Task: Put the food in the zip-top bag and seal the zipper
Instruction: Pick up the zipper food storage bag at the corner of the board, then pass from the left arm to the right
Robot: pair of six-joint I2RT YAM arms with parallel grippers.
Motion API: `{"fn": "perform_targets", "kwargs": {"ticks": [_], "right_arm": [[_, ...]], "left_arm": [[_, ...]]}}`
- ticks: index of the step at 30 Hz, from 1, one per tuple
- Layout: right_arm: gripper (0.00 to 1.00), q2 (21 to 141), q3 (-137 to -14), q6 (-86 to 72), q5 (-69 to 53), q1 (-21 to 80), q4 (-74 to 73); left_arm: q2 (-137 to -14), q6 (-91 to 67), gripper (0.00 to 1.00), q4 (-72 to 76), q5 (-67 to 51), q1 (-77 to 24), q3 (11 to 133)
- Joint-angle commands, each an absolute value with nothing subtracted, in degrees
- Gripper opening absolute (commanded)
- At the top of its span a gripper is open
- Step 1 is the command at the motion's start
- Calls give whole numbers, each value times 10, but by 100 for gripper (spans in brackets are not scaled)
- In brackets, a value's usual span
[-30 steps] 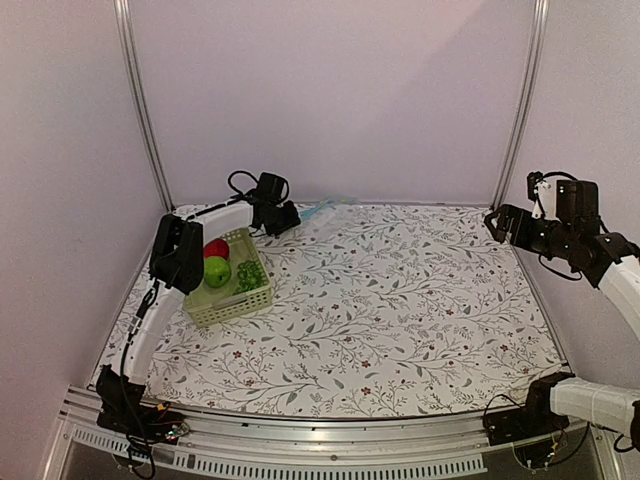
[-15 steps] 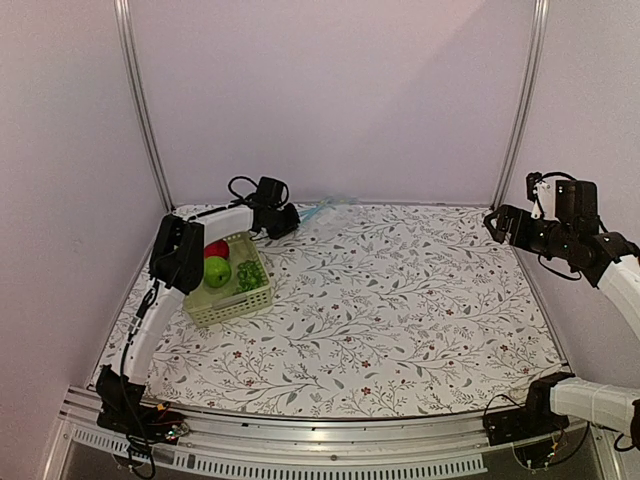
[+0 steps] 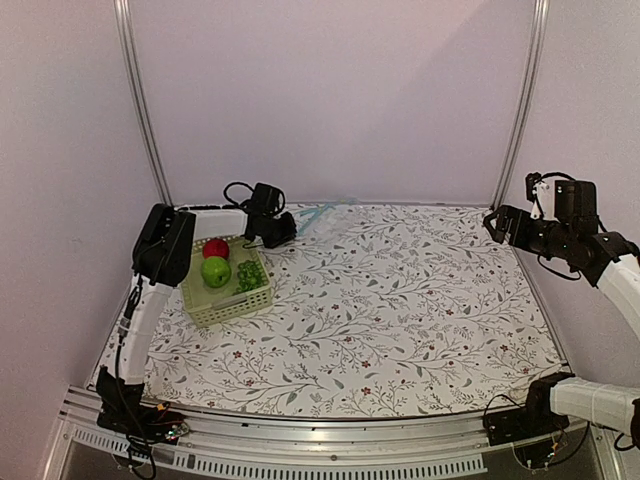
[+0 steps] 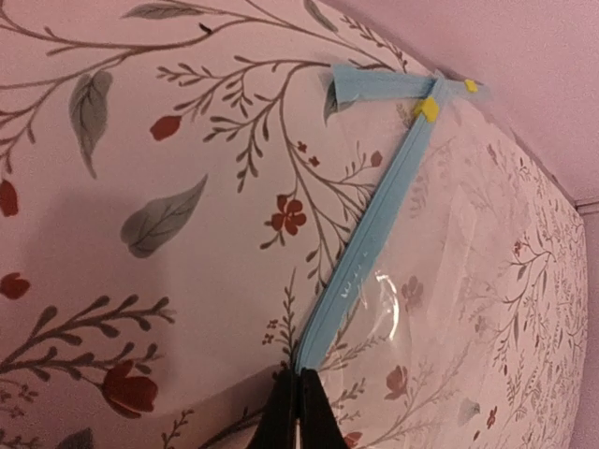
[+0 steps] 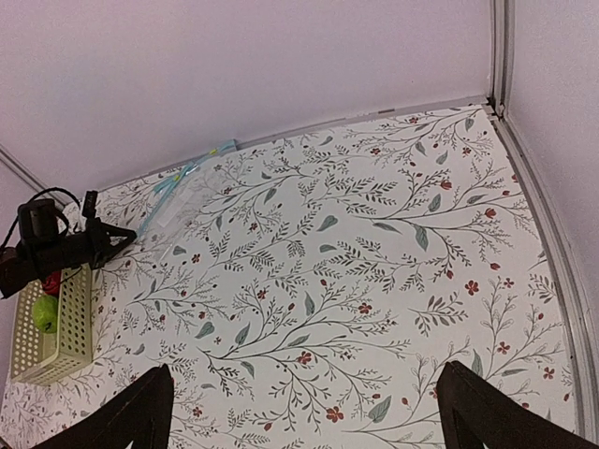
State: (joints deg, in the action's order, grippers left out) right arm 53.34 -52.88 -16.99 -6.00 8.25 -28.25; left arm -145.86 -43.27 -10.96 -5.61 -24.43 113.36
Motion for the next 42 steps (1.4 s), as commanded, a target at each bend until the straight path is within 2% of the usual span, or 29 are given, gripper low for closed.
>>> {"fn": "perform_targets", "kwargs": {"ticks": [1,9,15,19,25,31,36,42], "right_arm": [[99,534,-541,-174,-58,85,-284],[99,530,-538,-171,-65,86,-290],[99,531,-543,-164,-96,90,-295],[99,536,-545,-145,-159,96,-296],[99,554,-549,-127,-253,104,-307],[99,547,-530,-139,-347,113,-260],[98,538,-522,-153,-456,115,-221],[89,522,-537,-163,-546,124,-230]], "left_arm": [[-1433,-414,0,-112,-76,-262,1093],[-1354,-380,0,-31,-104,-295,984],[-1251,-300,0,-10,-119,-336,930],[-1172,-221,0,-15,-136,-368,895],[-1041,-95,0,-103,-157,-427,848],[-923,-85,0,-120,-190,-465,762],[-844,-131,0,-106,-274,-473,715],[-769,-175,0,-77,-319,-474,680]]}}
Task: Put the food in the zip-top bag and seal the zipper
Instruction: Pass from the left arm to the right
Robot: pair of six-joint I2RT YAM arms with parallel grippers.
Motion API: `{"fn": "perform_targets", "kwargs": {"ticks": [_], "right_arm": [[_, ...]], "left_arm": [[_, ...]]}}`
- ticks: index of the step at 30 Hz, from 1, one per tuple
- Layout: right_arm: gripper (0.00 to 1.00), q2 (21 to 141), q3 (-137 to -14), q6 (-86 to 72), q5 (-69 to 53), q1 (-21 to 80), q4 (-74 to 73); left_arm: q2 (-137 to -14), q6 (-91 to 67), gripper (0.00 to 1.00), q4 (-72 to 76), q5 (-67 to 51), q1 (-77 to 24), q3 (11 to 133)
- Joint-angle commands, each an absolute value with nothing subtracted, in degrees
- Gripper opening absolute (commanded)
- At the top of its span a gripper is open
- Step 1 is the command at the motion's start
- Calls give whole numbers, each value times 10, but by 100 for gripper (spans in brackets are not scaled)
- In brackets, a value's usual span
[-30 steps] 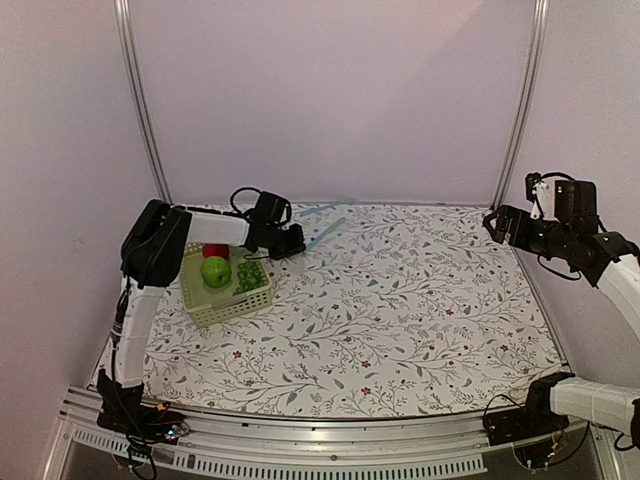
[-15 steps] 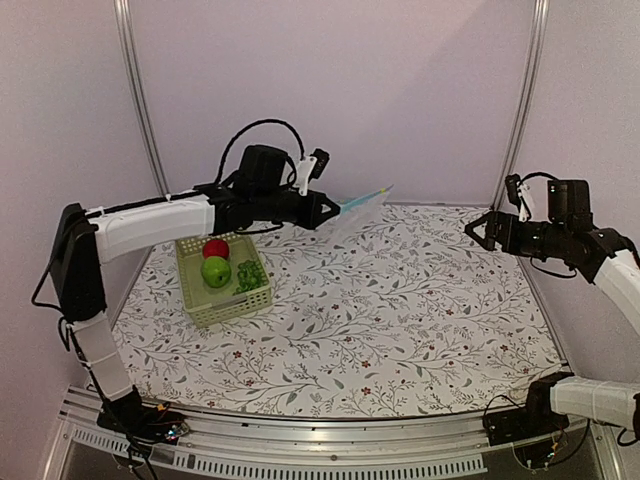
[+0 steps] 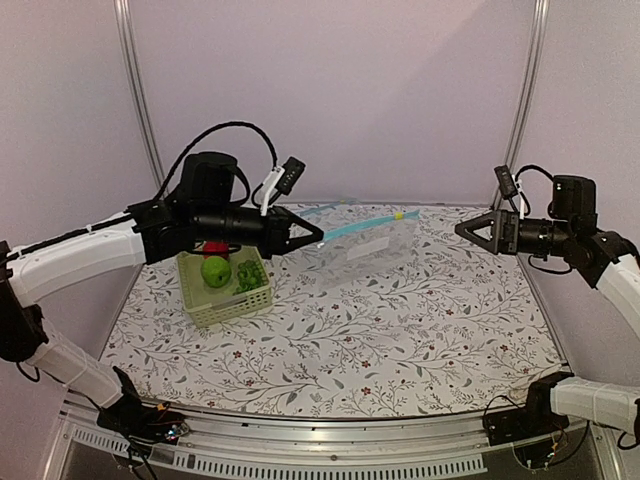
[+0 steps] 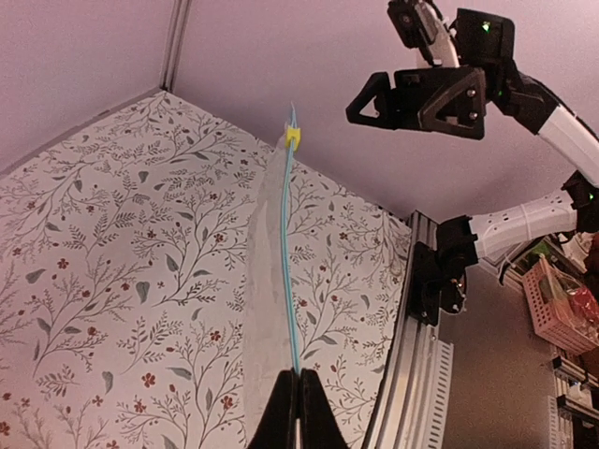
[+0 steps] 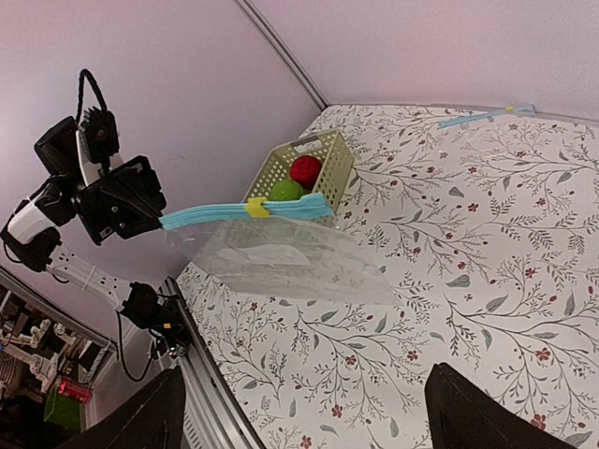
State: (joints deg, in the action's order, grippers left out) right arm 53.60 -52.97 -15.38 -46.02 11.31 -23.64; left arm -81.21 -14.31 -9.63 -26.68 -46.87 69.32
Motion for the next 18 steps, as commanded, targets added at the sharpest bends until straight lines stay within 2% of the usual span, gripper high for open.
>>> {"fn": "perform_targets", "kwargs": {"ticks": [1,10,18], "right_arm": [[88,522,-540,-164,-545,133,-233],[82,552,-549,-165,-498,201,-195],[71,586,-588,-159,-504,218,-191]], "left_arm": [[-762,-177,0,-79,-328,-474,680],[-732,-187,0,-92,-369,-474,678],[-695,-213,0,-61,-392,-474,652]]}}
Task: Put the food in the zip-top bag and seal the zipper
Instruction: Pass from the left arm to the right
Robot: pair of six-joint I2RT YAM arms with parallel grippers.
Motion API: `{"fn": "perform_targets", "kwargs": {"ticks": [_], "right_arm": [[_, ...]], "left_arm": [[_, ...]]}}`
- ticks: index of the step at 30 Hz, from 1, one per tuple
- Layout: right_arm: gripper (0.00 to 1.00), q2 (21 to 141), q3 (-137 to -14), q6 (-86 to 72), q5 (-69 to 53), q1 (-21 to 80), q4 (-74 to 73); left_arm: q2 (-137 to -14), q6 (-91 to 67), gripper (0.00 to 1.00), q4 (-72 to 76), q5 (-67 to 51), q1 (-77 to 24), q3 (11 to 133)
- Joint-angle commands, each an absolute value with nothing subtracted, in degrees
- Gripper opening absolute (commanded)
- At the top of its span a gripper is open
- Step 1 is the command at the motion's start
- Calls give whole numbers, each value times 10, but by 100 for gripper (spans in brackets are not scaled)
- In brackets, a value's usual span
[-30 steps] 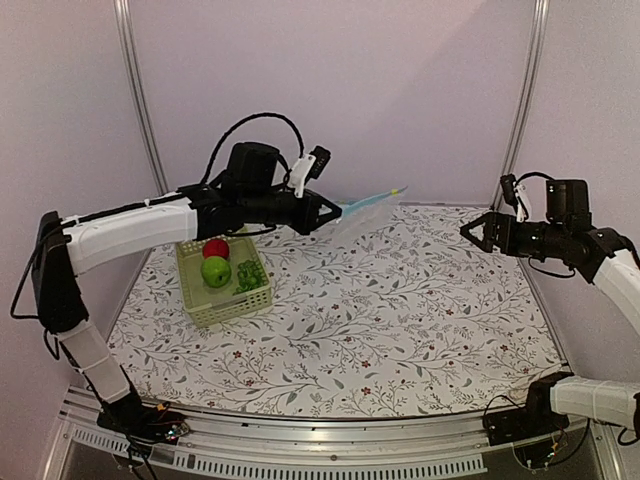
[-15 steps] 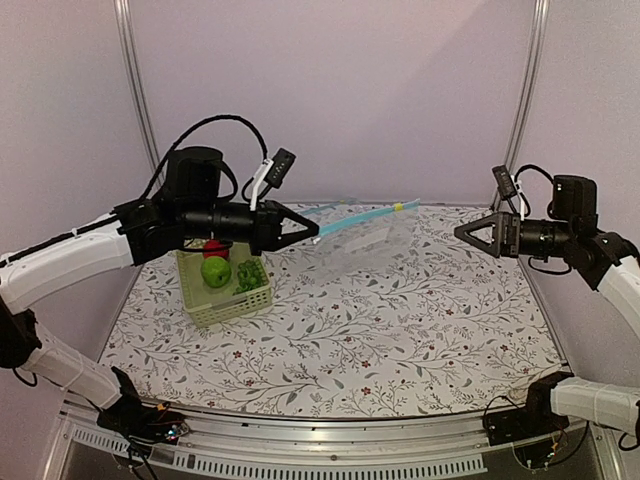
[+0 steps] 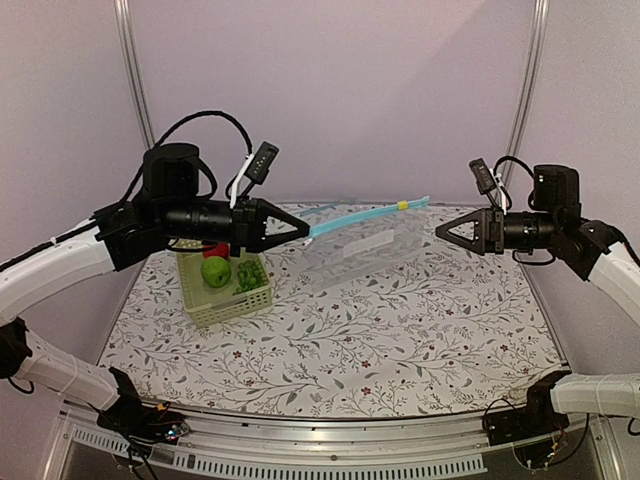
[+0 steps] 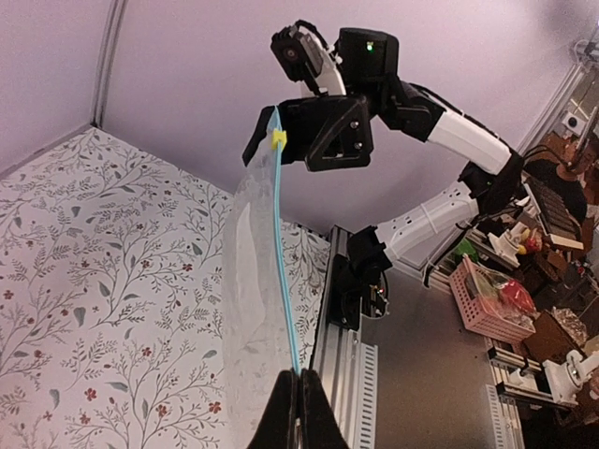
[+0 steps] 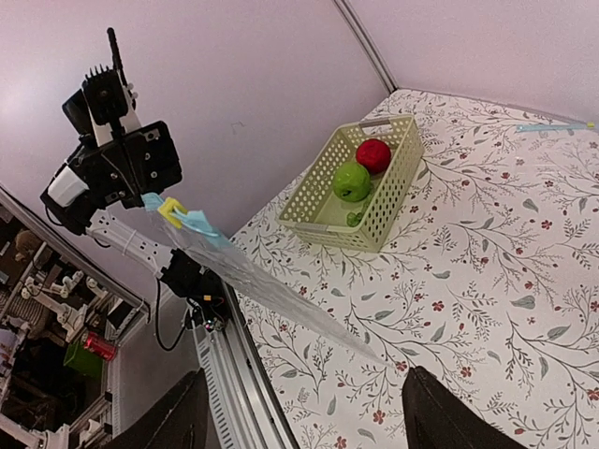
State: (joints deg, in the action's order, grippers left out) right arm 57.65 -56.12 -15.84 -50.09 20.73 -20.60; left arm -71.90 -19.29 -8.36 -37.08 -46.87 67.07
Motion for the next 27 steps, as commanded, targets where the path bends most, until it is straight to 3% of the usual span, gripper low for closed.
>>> {"fn": "perform_targets", "kwargs": {"ticks": [1,17,22,27], "right_arm": [[70,589,-590,-158,-503,224,-192],[47,641,-637,-142,-511,290,-164],[30,646,-636,-151,-521,296,-149],[3,635,-623,-161,-515,297,-126]], "left_arm": [[-691,-217,0,-57,-393,-474,648],[-681,-250,0,-39,-404,-475,627],[-685,-247,0,-38,-402,-475,626],[-695,-235,0,-54,-396,-475,625]]}}
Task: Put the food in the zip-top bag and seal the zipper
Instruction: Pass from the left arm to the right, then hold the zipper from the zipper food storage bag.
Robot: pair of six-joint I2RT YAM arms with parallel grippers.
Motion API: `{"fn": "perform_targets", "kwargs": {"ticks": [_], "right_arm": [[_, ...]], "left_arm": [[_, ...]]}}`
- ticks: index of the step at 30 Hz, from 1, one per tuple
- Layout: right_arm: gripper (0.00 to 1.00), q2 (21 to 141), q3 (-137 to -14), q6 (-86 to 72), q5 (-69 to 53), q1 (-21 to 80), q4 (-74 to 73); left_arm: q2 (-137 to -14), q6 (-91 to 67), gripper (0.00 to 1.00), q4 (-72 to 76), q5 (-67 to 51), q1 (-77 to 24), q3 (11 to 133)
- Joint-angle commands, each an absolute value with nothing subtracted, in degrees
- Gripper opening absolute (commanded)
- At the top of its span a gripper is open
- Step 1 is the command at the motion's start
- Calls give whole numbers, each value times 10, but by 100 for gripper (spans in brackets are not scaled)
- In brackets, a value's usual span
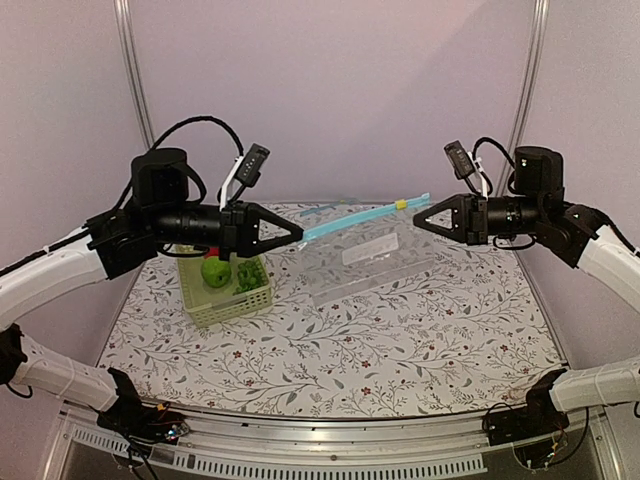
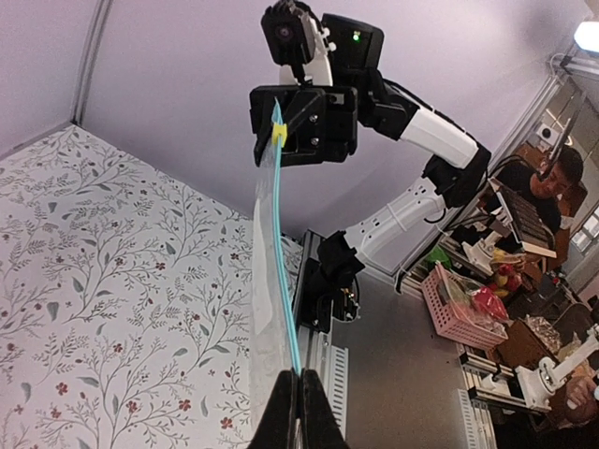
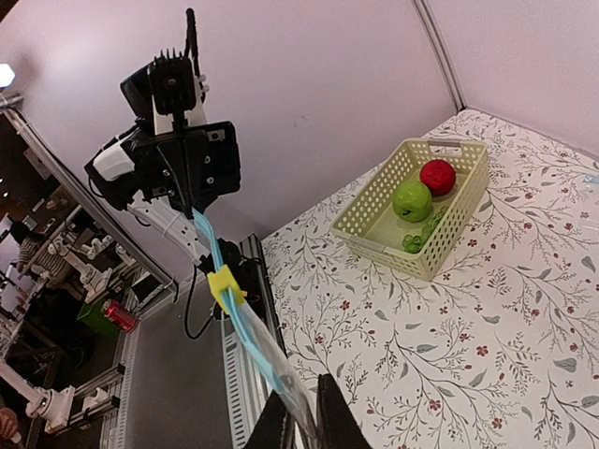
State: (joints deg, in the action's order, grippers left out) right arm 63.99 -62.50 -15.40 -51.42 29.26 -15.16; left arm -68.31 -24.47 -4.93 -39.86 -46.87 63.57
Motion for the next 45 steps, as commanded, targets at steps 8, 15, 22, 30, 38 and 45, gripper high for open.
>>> {"fn": "perform_targets", "kwargs": {"ticks": [8,15,22,30,38,45], "right_arm": [[0,624,-619,-154,-501,296,-160],[0,645,-643,-85,-468,316,-307],[0,668,-660,-47,-456,361,-384],[0,701,-695,-14,-477,398,-447],[0,713,-709,-7,-534,400,-450],[0,713,-714,14,-557,400,-450]], "left_arm": [[-676,-129,88,-201,-212,-473,652],[-737,-66,97,-241,-175,-493,723],[-839,-23,98,-240,-235,-536,797],[-910,-49,91,-194,-377,-549,829],[-922,-89,67,-162,-444,-551,825],[-938,-113,63,-117,-453,-554,821]]}}
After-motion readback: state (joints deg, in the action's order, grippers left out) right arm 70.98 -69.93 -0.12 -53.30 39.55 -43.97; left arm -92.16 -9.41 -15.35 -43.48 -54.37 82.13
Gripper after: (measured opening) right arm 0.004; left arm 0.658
